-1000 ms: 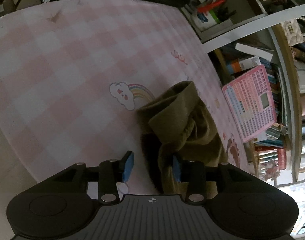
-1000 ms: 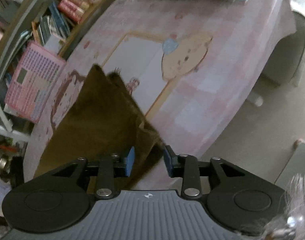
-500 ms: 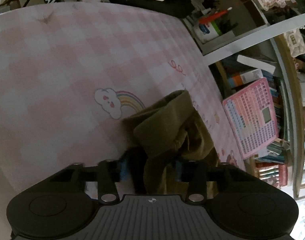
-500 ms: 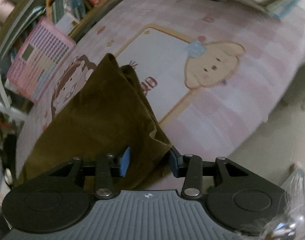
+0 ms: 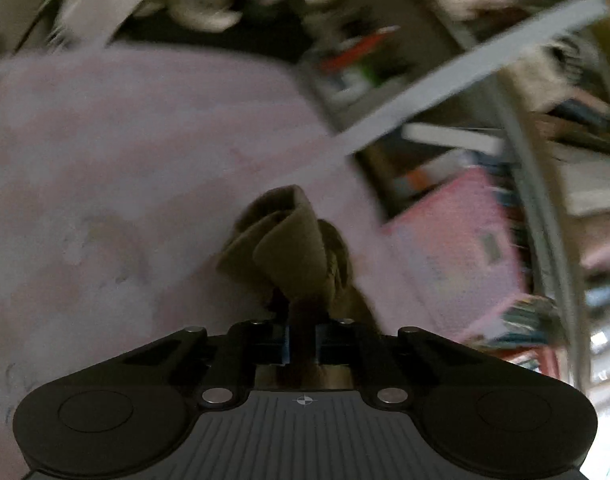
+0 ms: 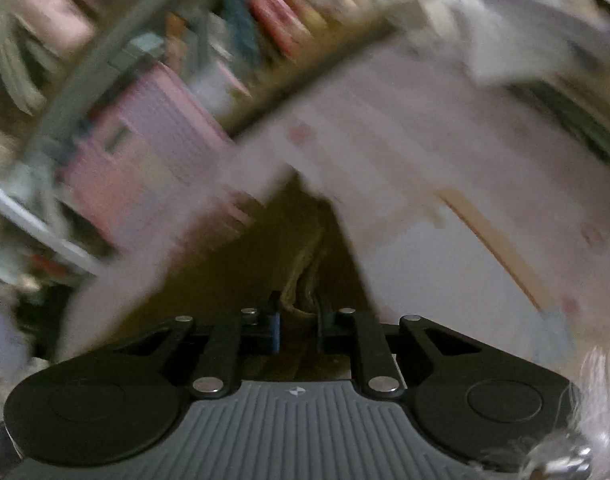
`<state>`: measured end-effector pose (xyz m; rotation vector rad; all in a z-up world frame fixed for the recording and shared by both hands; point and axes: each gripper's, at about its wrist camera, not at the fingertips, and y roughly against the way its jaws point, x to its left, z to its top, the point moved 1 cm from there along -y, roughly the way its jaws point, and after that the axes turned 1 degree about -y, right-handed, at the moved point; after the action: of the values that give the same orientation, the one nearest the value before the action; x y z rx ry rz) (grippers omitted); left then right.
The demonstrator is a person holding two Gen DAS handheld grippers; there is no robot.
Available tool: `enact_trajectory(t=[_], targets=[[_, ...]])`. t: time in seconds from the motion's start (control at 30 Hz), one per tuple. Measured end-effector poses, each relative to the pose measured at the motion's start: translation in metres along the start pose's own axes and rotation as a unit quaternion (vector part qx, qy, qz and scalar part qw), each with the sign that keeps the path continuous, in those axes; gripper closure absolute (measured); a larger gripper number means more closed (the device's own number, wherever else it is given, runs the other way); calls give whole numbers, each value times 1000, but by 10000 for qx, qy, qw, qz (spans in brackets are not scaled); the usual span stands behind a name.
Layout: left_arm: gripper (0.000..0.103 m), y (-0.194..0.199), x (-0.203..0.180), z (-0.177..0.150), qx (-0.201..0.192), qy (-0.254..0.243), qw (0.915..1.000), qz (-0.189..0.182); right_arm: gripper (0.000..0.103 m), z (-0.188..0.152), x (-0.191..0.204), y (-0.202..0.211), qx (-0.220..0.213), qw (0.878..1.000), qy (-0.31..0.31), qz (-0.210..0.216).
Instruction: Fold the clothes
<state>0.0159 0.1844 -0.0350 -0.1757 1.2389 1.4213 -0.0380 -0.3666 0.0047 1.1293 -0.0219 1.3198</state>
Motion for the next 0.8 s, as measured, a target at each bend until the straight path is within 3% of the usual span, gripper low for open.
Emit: enact_trajectory(t=[0.07, 0.17, 0.23, 0.37, 0.47, 0.6, 0.8], targets=[[95, 3, 15, -2, -26, 88, 9997, 246, 89, 3, -1, 7, -17, 9998, -47, 175], [95, -1, 46, -9, 146, 334, 9966, 739, 89, -18, -25, -1, 494, 9986, -194, -79], [94, 1, 50, -12, 133, 340, 9963, 782, 89, -34, -40, -11, 827, 9958, -265, -284], [93, 3, 46, -13, 99, 252, 9959, 859, 86, -37, -43, -15, 867, 9958, -196, -221], [89, 2, 42, -13, 108, 202, 9949, 981, 71, -25, -33, -17, 807, 9959, 231, -351], [84, -1, 38, -15, 101, 212, 9934, 1126, 66, -1, -12, -23, 472, 9940, 939, -297], [82, -6, 36, -17, 36, 322, 9916, 1255, 52, 25, 27, -65, 513, 9796, 1943, 4]])
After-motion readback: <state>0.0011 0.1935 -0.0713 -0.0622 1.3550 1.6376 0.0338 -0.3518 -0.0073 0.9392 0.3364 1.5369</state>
